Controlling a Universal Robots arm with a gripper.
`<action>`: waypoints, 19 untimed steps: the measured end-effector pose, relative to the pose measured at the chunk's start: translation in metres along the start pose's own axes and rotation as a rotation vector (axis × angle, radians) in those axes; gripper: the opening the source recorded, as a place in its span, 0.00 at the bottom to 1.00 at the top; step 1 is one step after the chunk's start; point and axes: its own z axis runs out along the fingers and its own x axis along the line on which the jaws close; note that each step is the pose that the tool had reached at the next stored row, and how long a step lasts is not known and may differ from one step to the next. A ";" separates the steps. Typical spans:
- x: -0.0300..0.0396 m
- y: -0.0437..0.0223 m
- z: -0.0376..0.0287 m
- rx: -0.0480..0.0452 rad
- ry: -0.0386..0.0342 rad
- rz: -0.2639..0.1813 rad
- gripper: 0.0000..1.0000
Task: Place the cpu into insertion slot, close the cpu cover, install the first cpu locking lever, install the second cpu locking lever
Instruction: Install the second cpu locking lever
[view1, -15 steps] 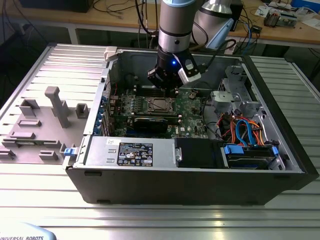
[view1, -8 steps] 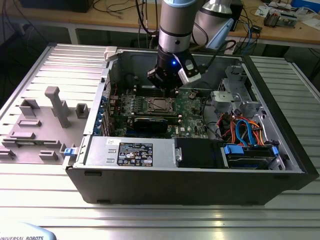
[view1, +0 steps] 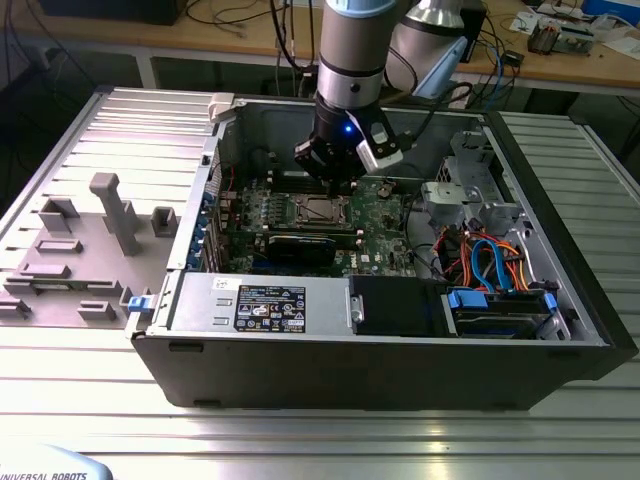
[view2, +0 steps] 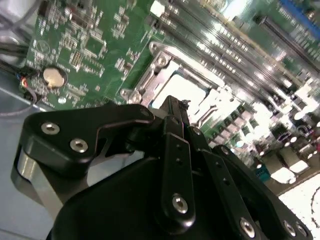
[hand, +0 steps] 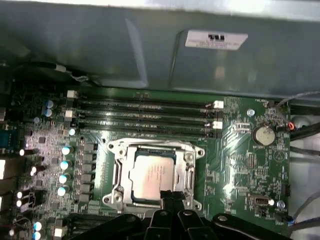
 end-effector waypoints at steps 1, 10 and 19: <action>0.0007 -0.0108 -0.0005 -0.0004 0.0025 0.000 0.11; 0.0012 -0.0184 0.0033 -0.0129 0.0689 0.005 0.11; 0.0018 -0.0271 0.0036 -0.0176 0.0799 0.006 0.11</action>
